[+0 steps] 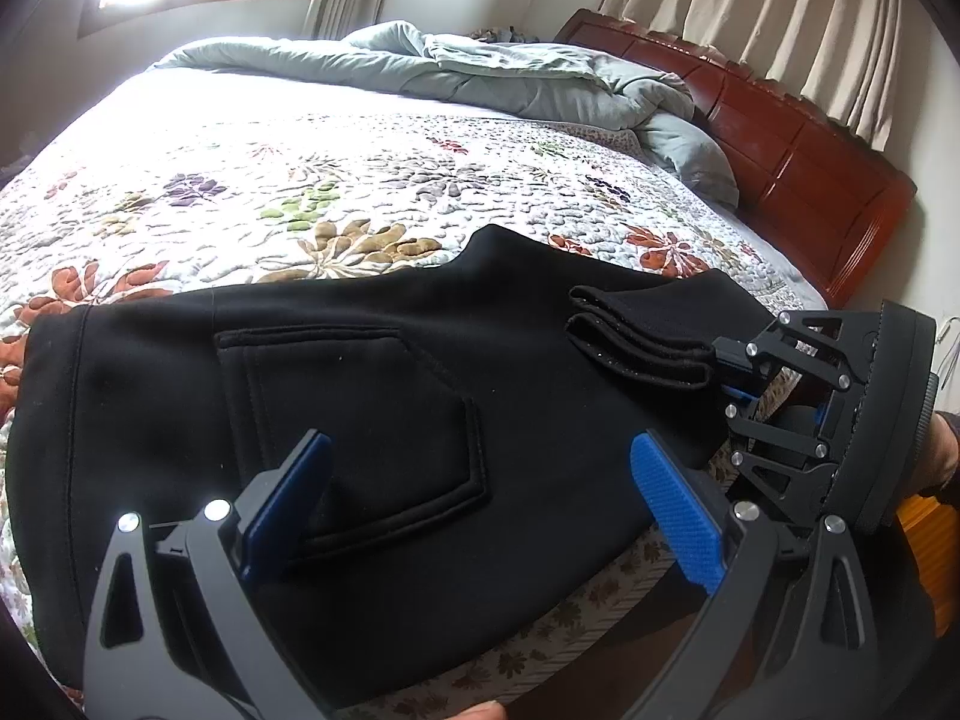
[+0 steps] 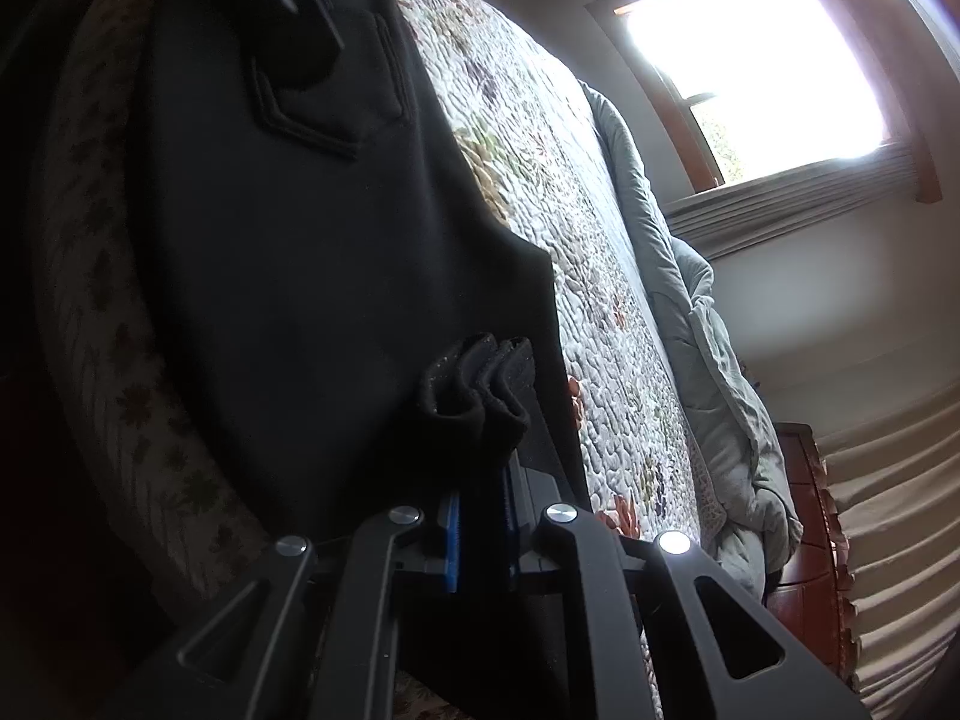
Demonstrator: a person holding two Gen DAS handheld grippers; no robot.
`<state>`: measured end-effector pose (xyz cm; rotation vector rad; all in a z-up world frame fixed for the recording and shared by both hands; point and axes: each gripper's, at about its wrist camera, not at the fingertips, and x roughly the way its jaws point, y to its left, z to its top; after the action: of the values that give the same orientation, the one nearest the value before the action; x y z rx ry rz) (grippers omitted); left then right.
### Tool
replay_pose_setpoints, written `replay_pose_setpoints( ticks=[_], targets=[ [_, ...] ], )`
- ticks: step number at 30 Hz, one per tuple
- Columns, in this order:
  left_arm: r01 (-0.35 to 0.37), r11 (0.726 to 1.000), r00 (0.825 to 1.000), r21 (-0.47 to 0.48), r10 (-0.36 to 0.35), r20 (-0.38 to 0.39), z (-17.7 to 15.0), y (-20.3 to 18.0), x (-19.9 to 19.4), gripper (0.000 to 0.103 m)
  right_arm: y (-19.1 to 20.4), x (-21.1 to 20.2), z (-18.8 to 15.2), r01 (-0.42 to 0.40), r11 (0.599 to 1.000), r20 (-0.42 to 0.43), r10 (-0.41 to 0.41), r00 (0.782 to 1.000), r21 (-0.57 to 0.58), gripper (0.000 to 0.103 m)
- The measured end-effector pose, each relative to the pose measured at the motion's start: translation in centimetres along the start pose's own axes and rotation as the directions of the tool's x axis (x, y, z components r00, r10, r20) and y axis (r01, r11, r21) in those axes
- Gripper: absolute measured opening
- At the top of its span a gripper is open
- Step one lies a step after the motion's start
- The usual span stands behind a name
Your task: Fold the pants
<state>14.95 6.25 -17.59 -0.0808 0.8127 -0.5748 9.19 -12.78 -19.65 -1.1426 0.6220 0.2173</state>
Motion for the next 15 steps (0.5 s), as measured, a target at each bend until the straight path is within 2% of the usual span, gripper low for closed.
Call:
replay_pose_setpoints(
  ticks=[7, 9, 11, 12, 15],
  targets=[
    [-0.007, 1.0, 1.0, 0.002, 0.007, -0.007, -0.1, -0.1, 0.1, 0.099, 0.3, 0.8, 0.2, -0.065, 0.996, -0.025, 0.067, 0.997, 0.065, 0.011],
    [-0.01, 1.0, 1.0, 0.002, 0.01, -0.01, -0.1, 0.0, 0.2, 0.099, 0.1, 1.1, 0.2, -0.105, 0.99, -0.038, 0.11, 0.993, 0.097, 0.012],
    [-0.011, 1.0, 1.0, 0.0, 0.011, -0.015, -0.2, 0.0, 0.2, 0.099, -0.3, 1.3, -0.1, -0.16, 0.978, -0.041, 0.167, 0.985, 0.137, 0.013],
    [-0.011, 1.0, 1.0, -0.002, 0.011, -0.017, -0.2, 0.1, 0.2, 0.099, -0.8, 1.3, -0.1, -0.181, 0.972, -0.034, 0.188, 0.982, 0.152, 0.017],
    [-0.014, 1.0, 1.0, -0.006, 0.014, -0.027, -0.3, 0.2, 0.4, 0.099, -3.1, 1.1, -0.6, -0.309, 0.915, 0.003, 0.319, 0.948, 0.261, 0.027]
  ],
)
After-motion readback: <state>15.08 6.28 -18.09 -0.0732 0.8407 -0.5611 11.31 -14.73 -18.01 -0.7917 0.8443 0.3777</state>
